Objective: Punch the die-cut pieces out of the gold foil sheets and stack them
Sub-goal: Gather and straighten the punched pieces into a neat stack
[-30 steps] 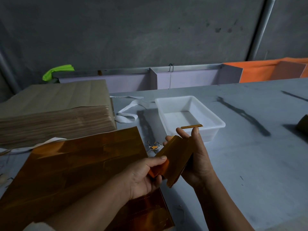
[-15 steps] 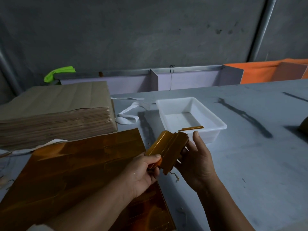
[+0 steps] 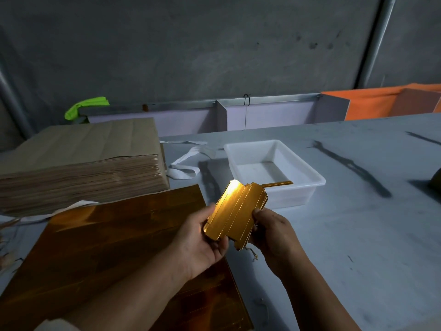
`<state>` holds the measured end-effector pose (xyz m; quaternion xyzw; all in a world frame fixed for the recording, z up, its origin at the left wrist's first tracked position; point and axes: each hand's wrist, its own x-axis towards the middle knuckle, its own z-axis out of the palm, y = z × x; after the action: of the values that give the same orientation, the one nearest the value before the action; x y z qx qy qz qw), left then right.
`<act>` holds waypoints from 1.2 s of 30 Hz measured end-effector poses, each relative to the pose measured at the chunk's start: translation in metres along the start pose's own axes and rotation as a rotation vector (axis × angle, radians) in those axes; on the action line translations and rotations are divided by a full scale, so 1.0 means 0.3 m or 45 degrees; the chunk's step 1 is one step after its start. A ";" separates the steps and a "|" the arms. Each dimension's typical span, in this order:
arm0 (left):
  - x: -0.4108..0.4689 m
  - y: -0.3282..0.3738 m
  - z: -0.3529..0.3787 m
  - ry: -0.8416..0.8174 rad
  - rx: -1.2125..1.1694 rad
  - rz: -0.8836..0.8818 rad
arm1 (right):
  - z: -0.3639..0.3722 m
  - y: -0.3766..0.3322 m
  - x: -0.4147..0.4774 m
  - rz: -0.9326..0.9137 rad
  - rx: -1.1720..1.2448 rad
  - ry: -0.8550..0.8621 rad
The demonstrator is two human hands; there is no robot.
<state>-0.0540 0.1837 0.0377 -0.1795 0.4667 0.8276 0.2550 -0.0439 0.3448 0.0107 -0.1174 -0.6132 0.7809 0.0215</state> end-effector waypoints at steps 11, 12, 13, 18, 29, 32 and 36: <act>0.010 0.003 -0.008 0.030 -0.027 -0.079 | 0.017 0.002 -0.030 0.065 0.017 0.044; 0.010 0.001 -0.007 0.026 -0.031 -0.081 | 0.015 0.003 -0.031 0.073 0.038 0.037; 0.011 -0.001 -0.006 0.023 -0.033 -0.083 | 0.011 0.005 -0.028 0.077 0.058 0.031; 0.013 -0.010 0.000 0.017 -0.016 -0.092 | 0.001 0.008 -0.020 0.085 0.092 0.041; 0.025 -0.001 -0.004 0.062 0.429 -0.025 | -0.004 0.019 -0.017 0.077 0.010 0.068; 0.022 0.004 0.009 0.087 0.552 0.152 | 0.000 0.023 -0.016 0.083 0.041 0.006; 0.018 -0.005 0.007 0.132 0.542 0.224 | 0.000 0.024 -0.025 0.041 0.057 -0.083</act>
<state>-0.0575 0.1876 0.0348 -0.1226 0.6571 0.7192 0.1895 -0.0359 0.3416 0.0050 -0.1012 -0.5941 0.7979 -0.0083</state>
